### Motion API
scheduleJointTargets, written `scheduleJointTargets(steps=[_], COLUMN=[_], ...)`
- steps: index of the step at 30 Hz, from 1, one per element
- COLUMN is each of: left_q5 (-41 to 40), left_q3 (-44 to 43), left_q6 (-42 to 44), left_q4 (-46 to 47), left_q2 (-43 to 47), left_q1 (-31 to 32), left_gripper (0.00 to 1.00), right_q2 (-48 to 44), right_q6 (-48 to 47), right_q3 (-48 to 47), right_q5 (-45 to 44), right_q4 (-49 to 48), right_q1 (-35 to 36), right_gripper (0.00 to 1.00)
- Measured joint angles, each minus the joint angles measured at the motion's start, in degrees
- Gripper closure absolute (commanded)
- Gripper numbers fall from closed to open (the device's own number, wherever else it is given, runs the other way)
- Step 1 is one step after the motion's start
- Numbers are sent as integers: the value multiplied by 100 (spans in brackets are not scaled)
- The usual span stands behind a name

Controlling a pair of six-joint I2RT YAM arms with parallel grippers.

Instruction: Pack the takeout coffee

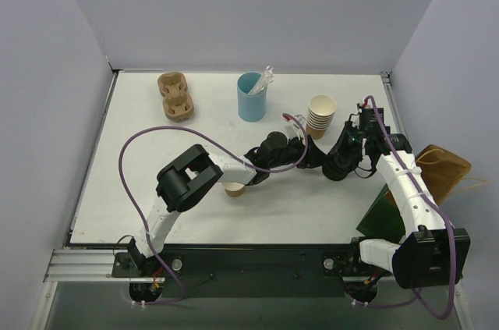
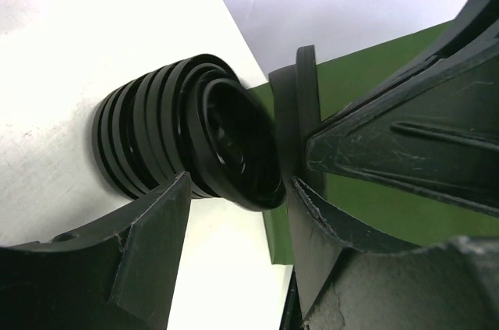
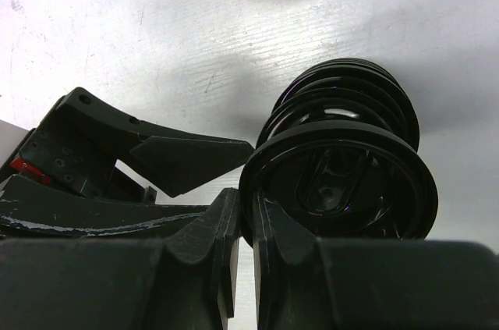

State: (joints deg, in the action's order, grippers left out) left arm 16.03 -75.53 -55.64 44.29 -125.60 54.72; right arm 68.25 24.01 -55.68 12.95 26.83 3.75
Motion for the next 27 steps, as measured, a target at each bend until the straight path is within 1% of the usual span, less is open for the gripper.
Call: scheduleJointTargets(steps=[13, 17, 22, 27], left_q5=[-68, -68, -37, -33], left_q3=[-17, 109, 745, 1598], left_q6=[238, 275, 280, 446], left_q4=[-262, -413, -487, -682], left_q2=[13, 216, 1078, 2420], left_q1=[4, -33, -251, -719], left_gripper=[38, 38, 38, 38], right_q2=[0, -15, -122, -284], right_q6=[0, 0, -26, -197], right_q3=[-2, -57, -328, -575], right_q5=[-2, 57, 350, 721], right_q4=[-4, 33, 31, -175], right_q1=[-7, -7, 166, 942], right_gripper=[92, 91, 91, 91])
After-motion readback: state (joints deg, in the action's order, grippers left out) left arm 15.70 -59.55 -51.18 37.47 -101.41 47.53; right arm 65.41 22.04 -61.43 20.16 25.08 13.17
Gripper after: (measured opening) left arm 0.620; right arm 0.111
